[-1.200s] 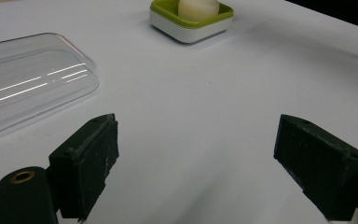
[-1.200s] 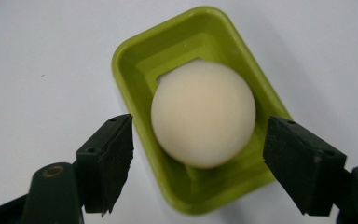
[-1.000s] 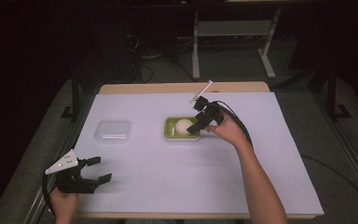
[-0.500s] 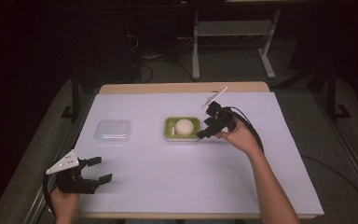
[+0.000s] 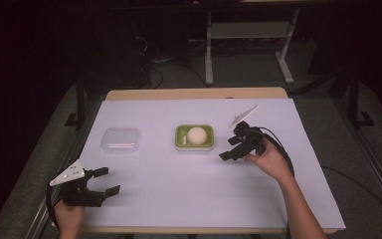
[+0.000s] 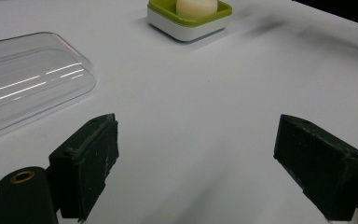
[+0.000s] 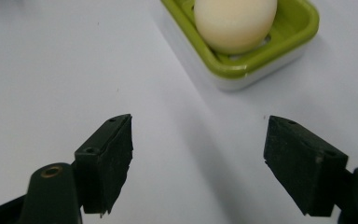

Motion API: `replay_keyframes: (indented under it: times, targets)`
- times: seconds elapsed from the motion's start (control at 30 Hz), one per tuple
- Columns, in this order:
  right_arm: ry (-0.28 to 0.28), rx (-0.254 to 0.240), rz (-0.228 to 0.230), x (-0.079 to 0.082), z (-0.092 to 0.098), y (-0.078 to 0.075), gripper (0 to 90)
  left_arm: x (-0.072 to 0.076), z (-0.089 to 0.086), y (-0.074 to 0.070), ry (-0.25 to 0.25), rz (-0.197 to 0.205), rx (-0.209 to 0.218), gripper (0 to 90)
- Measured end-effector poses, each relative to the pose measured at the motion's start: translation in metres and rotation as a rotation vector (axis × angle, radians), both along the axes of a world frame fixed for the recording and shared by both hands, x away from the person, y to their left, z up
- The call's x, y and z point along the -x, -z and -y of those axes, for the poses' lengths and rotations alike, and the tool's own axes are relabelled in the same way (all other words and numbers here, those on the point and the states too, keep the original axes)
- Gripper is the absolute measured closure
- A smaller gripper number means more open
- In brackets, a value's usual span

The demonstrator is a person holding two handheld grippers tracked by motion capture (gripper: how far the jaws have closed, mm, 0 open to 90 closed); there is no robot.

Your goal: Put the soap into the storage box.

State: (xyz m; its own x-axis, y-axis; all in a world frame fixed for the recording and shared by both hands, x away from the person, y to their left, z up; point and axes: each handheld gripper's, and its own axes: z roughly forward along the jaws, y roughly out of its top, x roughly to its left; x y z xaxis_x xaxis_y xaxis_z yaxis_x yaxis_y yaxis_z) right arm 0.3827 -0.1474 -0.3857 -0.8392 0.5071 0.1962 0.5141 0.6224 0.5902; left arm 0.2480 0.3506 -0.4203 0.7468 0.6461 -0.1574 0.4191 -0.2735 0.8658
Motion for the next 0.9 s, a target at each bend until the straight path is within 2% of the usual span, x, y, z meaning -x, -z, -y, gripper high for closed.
replay_keyframes:
  times: [0.37, 0.47, 0.63, 0.9]
  targets:
    - [0.017, 0.001, 0.01, 0.025, 0.02, 0.006, 23.1, 0.001, 0.002, 0.0, 0.002, -0.002, -0.006, 13.2]
    - [0.029, -0.004, 0.012, 0.03, 0.025, 0.009, 23.1, 0.001, 0.002, 0.0, -0.001, 0.005, 0.004, 13.2]
    - [0.036, 0.001, 0.017, 0.038, 0.034, 0.011, 23.1, 0.001, 0.001, 0.0, 0.0, 0.001, -0.007, 13.2]
    - [0.073, -0.022, 0.031, 0.053, 0.051, 0.013, 23.1, 0.001, 0.001, 0.0, -0.001, 0.001, -0.007, 13.2]
